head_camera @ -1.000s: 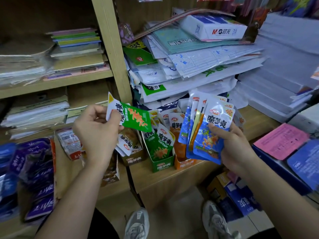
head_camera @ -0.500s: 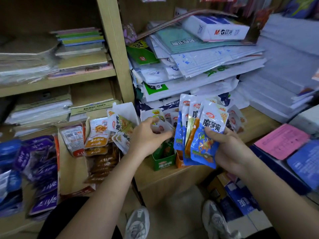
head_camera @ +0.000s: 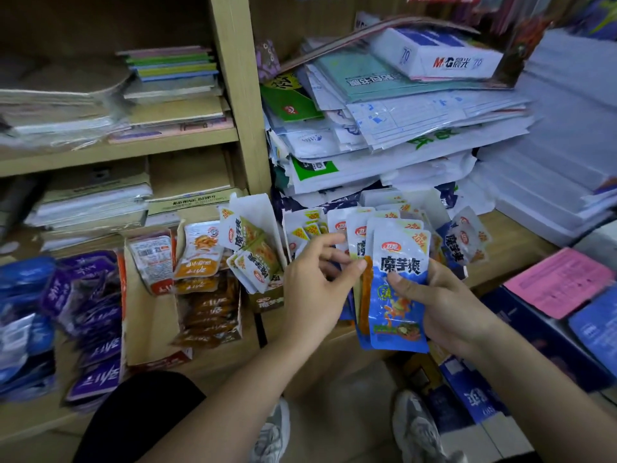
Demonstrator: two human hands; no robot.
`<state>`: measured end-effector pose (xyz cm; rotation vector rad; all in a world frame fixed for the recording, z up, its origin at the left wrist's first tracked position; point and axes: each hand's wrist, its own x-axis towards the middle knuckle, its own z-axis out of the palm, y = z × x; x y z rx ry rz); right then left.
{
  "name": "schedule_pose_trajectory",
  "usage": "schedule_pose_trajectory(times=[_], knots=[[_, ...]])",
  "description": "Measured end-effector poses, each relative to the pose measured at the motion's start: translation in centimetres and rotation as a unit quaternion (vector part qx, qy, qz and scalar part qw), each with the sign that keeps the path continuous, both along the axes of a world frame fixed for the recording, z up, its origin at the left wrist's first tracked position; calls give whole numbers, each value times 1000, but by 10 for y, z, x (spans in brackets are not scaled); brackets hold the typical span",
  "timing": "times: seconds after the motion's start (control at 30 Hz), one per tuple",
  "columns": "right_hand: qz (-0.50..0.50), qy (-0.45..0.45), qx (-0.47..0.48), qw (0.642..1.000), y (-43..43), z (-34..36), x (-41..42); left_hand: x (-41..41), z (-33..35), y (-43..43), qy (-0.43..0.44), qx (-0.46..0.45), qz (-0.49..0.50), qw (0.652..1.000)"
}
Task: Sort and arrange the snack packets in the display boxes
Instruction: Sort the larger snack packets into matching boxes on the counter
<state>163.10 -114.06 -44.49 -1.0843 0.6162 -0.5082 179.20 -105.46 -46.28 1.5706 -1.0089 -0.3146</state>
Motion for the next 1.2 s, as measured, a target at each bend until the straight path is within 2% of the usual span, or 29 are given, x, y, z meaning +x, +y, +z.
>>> schedule_pose_trajectory(times=[0.2,0.33,0.53,0.73,0.87,0.93,0.97,1.03,1.1,1.13,1.2], knots=[[17,-4,20,1000,1,0,3,13,4,-2,124,28,-51,991],[-28,-12,58,998,1,-3,9,19,4,0,215,-9,-38,976],[-63,-49,82,993,6,-2,20,30,10,5,232,-61,3,971],[-139,-28,45,989,6,0,29,79,32,25,170,-164,162,958],[-137,-20,4,990,8,1,40,112,33,40,104,-198,250,942],[-129,-16,-13,991,9,3,44,117,24,38,42,-173,266,947],[-126,-15,-18,992,10,3,45,119,19,36,-24,-136,268,953],[-121,-19,-22,992,12,5,48,122,7,30,-159,-4,259,953],[-122,-23,-17,992,12,7,50,120,4,29,-175,98,247,948],[-122,-24,-15,992,12,7,50,118,5,30,-171,106,250,947],[-123,-27,-5,992,11,7,49,109,9,33,-183,45,256,948]])
